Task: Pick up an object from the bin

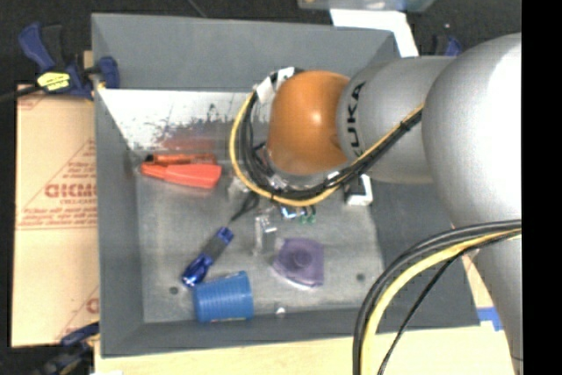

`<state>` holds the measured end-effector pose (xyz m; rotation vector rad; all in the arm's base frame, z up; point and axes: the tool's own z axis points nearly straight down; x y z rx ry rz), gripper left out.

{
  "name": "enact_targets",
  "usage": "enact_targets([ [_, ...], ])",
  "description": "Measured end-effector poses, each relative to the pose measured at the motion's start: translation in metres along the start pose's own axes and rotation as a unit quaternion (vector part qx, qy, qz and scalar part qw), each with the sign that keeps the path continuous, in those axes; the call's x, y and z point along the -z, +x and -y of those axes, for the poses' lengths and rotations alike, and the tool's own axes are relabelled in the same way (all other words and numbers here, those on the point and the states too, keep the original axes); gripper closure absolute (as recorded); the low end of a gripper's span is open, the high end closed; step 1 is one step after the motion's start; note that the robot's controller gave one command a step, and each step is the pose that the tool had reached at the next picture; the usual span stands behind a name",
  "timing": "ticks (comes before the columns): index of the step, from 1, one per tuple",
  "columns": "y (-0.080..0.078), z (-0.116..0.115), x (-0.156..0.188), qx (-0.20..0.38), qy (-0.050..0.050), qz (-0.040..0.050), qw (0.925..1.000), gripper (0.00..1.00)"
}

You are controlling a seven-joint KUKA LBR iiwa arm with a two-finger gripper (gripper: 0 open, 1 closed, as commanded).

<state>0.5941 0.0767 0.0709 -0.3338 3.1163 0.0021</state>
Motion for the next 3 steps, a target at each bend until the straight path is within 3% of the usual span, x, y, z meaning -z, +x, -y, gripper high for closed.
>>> enact_targets([
  [1,-0.021,-0.016,-0.003,0.146,-0.001,-0.0019,0.9892,0.0],
  [2,-0.003,0.0,0.001,0.015,0.0,0.0018,0.9999,0.0],
  [3,-0.022,-0.014,0.0,0.132,-0.001,0.0038,0.9912,1.0],
])
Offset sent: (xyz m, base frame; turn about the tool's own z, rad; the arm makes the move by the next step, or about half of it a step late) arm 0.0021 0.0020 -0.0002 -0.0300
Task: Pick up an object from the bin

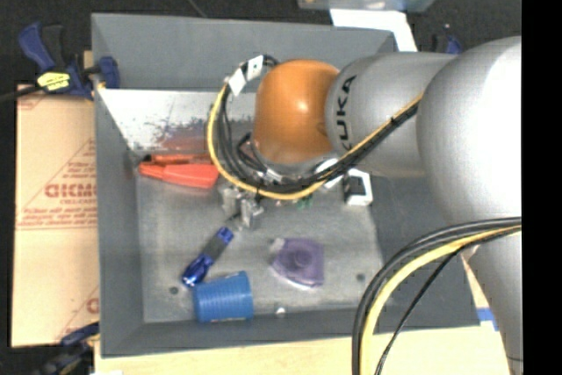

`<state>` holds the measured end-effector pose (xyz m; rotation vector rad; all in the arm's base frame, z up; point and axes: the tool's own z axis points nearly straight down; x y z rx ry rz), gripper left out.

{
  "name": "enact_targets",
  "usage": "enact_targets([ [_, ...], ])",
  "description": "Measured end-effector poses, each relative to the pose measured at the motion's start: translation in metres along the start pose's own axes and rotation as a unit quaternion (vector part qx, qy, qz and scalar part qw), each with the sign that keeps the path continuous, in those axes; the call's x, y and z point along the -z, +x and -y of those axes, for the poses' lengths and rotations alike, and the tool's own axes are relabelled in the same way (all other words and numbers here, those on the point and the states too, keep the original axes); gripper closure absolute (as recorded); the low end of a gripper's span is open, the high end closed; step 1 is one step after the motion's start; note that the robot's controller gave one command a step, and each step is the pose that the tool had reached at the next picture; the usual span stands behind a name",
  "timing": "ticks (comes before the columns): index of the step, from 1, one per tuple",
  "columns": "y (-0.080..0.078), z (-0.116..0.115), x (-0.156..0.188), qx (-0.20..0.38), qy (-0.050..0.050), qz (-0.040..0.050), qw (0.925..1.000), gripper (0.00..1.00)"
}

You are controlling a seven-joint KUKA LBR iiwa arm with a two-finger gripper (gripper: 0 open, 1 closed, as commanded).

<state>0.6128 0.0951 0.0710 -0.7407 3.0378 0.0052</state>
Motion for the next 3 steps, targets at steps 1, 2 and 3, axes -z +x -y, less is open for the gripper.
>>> enact_targets([
  [1,0.0,0.0,0.0,0.0,0.0,0.0,1.0,1.0],
  [2,0.0,0.0,0.008,-0.001,0.0,0.0013,1.0,1.0],
  [3,0.002,0.0,0.03,-0.002,-0.002,-0.0033,1.0,1.0],
])
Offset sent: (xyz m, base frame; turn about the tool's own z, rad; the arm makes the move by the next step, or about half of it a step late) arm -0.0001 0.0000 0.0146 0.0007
